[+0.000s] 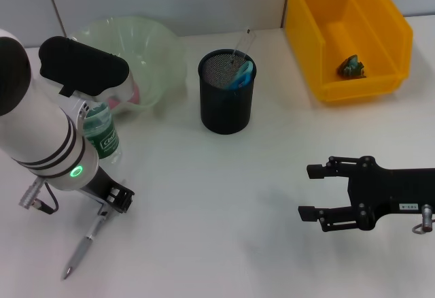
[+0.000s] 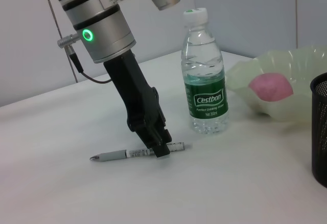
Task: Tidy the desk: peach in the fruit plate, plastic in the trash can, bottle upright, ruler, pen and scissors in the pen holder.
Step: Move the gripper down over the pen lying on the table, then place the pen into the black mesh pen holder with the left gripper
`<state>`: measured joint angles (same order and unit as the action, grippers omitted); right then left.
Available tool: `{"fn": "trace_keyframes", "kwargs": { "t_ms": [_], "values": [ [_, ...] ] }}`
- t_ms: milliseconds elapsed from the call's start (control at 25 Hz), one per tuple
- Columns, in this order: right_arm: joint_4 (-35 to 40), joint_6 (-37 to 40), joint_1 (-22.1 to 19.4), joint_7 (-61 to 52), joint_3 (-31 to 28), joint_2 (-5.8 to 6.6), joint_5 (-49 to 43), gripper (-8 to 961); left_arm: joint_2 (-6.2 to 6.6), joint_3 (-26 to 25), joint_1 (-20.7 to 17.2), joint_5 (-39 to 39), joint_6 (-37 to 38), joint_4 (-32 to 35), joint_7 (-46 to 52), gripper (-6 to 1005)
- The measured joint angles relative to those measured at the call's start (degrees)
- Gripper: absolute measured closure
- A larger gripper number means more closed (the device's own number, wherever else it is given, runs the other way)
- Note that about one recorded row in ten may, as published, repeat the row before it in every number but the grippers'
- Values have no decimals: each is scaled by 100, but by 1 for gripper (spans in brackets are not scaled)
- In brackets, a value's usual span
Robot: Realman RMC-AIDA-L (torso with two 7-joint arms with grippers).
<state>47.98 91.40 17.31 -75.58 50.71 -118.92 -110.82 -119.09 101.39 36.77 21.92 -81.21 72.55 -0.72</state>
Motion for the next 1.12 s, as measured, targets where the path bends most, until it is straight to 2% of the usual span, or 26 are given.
{"fn": "trace_keyframes", "kwargs": {
  "t_ms": [960,1120],
  "values": [
    [-4,0,0,0,0,0,0,136,1,-36,67,174,32,-192,-232,685],
    [-14,0,0,-8,0,4,0,136,1,-43,67,185,-7,-55,-217,796]
  ]
}}
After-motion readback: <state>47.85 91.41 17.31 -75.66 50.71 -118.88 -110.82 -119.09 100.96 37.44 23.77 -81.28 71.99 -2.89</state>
